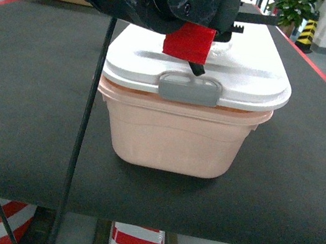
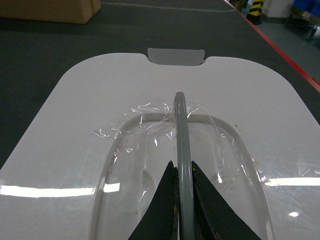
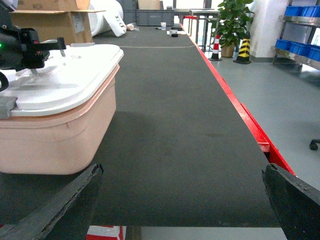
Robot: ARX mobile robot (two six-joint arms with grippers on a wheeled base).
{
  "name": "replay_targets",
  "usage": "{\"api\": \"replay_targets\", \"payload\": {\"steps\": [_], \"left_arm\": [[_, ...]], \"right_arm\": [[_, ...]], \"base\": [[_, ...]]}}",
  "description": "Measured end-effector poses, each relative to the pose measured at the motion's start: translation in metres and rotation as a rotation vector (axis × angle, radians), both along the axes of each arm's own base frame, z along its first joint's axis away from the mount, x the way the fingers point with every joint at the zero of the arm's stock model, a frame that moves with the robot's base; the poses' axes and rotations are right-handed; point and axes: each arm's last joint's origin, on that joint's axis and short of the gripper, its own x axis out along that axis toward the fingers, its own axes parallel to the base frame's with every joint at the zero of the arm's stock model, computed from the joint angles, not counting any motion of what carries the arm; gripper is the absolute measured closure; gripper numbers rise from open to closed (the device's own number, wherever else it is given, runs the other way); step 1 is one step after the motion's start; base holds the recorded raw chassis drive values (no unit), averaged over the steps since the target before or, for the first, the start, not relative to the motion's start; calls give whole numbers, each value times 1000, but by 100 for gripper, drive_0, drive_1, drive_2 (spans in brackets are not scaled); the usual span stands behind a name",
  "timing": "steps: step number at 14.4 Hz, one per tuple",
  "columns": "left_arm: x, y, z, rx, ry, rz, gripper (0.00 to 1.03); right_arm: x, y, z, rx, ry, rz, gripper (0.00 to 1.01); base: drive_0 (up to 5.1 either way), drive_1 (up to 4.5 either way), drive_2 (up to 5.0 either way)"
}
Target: Pick capacitor and pack into box
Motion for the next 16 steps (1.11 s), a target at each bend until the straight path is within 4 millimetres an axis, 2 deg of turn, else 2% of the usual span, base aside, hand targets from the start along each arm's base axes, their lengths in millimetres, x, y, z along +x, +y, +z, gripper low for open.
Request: {"api": "replay_targets", "payload": {"steps": [6, 7, 8, 10, 12, 13, 14, 16], "left_arm": [[2, 4, -3, 12, 8, 19, 101], [3, 4, -4, 10, 10, 11, 93], [4, 6, -4, 4, 2, 8, 77], [5, 10, -6, 0, -7, 1, 52], [9, 14, 4, -9, -85, -6, 25], [14, 15, 17, -5, -131, -13, 10], [16, 18, 35, -6, -187, -14, 3], [1, 38, 90, -54, -334, 21, 5]], "right_arm": [[0, 0, 0, 0, 0, 0, 3], [0, 0, 0, 0, 0, 0, 3], [0, 0, 0, 0, 0, 0, 3], [0, 0, 0, 0, 0, 0, 3], [0, 0, 0, 0, 0, 0, 3], [0, 0, 0, 0, 0, 0, 3], [0, 0, 0, 0, 0, 0, 3], [0, 0, 0, 0, 0, 0, 3]], "base": [[0, 0, 0], [0, 0, 0], [0, 0, 0], [0, 0, 0], [0, 0, 0], [0, 0, 0], [0, 0, 0], [0, 0, 0]]}}
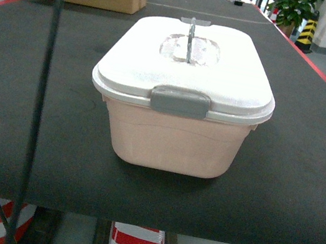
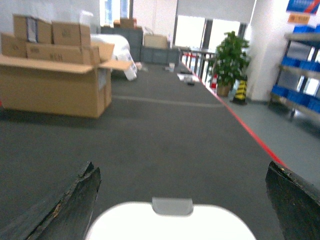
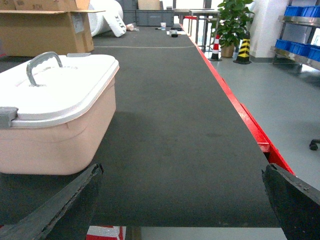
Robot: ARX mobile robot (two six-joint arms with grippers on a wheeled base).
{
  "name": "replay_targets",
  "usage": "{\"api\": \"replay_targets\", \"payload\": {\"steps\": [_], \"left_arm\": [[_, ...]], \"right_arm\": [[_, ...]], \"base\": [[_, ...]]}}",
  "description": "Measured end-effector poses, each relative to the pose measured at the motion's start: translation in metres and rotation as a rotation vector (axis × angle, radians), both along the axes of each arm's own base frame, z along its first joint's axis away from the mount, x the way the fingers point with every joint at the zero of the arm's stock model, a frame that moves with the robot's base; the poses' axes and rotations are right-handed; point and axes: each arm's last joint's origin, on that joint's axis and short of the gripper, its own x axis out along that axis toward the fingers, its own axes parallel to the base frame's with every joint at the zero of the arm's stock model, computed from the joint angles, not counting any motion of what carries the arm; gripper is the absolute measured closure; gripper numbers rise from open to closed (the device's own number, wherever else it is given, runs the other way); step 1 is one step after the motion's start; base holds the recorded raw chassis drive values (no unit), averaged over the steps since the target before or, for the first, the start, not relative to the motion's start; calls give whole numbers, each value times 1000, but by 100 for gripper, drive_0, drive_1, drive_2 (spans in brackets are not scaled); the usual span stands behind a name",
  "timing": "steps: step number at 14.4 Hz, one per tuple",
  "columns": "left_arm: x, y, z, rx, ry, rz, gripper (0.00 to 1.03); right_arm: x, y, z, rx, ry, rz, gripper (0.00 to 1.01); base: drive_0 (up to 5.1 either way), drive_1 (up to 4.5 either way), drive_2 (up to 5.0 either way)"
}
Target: Pick capacitor and pack into box
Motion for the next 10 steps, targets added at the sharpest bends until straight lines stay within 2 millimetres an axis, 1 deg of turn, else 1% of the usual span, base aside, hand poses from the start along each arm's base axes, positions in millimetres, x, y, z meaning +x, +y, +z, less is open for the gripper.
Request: {"api": "replay_targets", "payload": {"steps": [1, 2, 3, 4, 6, 7, 8, 9, 10], "left_arm": [[-13, 16, 22, -22, -70, 22, 5], [-26, 36, 33, -29, -95, 47, 5], [-35, 49, 34, -28, -95, 69, 5], [-34, 56, 35, -29, -96, 90, 5], [-32, 53, 28, -17, -75, 81, 5], [-60, 77, 4, 100, 122, 12, 28], [-81, 108, -11, 98, 120, 44, 42], [-104, 133, -21, 90, 99, 74, 57], [-126, 148, -37, 93, 101, 67, 71]], "right_arm": [[0, 0, 0, 0, 0, 0, 3], [0, 0, 0, 0, 0, 0, 3], [0, 0, 0, 0, 0, 0, 3], [0, 0, 0, 0, 0, 0, 3], [0, 0, 0, 0, 0, 0, 3], [0, 0, 0, 0, 1, -1, 3], [0, 0, 0, 0, 0, 0, 3], [0, 0, 0, 0, 0, 0, 3], [0, 0, 0, 0, 0, 0, 3]], "base": [[0, 0, 0], [0, 0, 0], [0, 0, 0], [0, 0, 0], [0, 0, 0], [0, 0, 0], [0, 0, 0], [0, 0, 0], [0, 0, 0]]}}
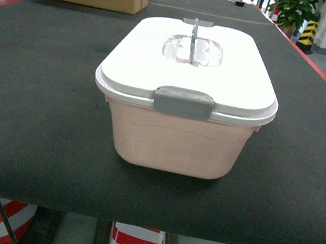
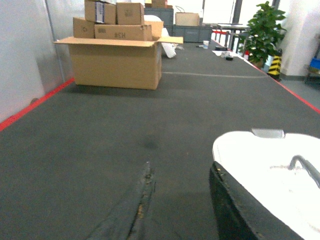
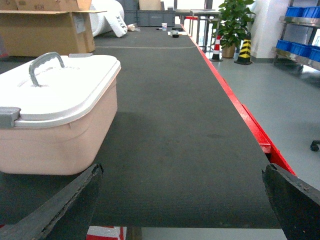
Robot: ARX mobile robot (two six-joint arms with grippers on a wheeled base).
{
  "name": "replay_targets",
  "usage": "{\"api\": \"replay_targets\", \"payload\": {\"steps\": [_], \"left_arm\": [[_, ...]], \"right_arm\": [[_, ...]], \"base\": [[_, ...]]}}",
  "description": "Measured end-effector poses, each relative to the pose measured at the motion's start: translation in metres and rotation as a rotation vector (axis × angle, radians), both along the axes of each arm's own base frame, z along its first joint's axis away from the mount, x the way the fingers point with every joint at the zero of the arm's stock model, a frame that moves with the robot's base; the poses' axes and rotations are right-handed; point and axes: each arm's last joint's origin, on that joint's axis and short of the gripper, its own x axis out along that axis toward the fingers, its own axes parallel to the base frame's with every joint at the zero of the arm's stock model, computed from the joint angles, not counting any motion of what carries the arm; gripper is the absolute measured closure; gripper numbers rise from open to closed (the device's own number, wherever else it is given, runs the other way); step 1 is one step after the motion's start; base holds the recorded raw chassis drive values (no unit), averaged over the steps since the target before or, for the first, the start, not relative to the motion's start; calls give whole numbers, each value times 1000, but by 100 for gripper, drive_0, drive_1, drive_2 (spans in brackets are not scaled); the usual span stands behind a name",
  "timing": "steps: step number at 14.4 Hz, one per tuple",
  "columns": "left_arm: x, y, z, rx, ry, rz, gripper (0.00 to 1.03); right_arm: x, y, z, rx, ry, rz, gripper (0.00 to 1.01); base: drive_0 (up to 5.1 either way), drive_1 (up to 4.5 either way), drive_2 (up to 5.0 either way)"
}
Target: Pick capacitor and pack into box
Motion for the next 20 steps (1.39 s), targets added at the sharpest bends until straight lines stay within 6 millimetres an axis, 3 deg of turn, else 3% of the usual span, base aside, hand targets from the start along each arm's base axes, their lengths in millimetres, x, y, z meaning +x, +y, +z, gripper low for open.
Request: {"api": "replay_targets", "payload": {"steps": [2, 3, 7, 13, 14, 20], "left_arm": [[-34, 17, -39, 17, 60, -38, 100], [-36, 18, -41, 17, 62, -36, 101], [-73, 41, -60, 15, 49, -15, 101], [-113, 56, -82, 16, 59, -19, 101], [-131, 69, -90, 17, 61, -10, 101], [-153, 68, -103, 18, 60, -24, 101]], "right_arm": [[0, 0, 0, 0, 0, 0, 3], [0, 0, 0, 0, 0, 0, 3], [0, 0, 0, 0, 0, 0, 3], [0, 0, 0, 0, 0, 0, 3], [0, 0, 0, 0, 0, 0, 3], [0, 0, 0, 0, 0, 0, 3]], "base": [[0, 0, 0], [0, 0, 0], [0, 0, 0], [0, 0, 0], [0, 0, 0], [0, 0, 0]]}}
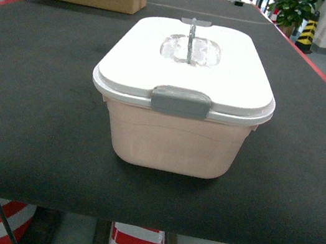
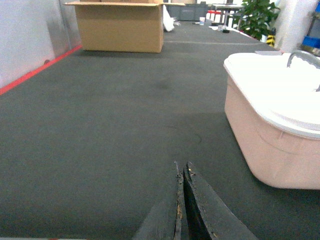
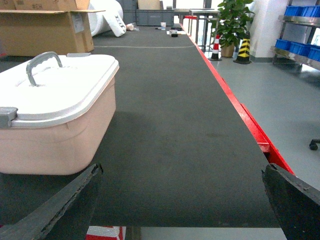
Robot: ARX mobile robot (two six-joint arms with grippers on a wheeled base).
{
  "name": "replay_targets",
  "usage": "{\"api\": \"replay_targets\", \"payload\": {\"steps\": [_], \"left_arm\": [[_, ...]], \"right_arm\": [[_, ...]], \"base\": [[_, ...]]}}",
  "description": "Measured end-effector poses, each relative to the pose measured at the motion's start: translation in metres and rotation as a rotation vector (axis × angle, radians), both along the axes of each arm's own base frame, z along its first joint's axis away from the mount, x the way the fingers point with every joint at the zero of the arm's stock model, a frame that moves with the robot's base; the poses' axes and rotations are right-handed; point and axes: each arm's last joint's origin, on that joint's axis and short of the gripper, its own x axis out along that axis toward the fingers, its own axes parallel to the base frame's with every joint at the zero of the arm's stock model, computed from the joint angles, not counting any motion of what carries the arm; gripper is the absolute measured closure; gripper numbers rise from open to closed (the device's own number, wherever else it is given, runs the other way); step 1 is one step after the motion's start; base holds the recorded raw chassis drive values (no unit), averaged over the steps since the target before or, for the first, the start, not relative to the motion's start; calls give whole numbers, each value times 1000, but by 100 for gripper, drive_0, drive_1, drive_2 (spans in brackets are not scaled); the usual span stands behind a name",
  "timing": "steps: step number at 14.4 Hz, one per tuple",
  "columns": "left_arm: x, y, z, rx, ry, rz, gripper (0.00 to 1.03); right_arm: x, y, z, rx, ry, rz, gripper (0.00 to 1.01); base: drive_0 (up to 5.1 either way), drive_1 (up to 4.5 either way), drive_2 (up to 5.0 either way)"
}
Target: Pick capacitor and pack into box
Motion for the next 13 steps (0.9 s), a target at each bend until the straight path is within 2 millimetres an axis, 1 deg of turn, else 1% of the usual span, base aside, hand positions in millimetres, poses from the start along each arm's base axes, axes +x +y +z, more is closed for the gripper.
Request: {"api": "replay_targets", "payload": {"steps": [2, 13], "left_arm": [[-9, 0, 3, 0, -17, 0, 101], [-25, 0, 4, 0, -20, 0, 101]], "right_arm": [[0, 0, 0, 0, 0, 0, 3], [0, 0, 0, 0, 0, 0, 3]], "base": [[0, 0, 0], [0, 0, 0]]}}
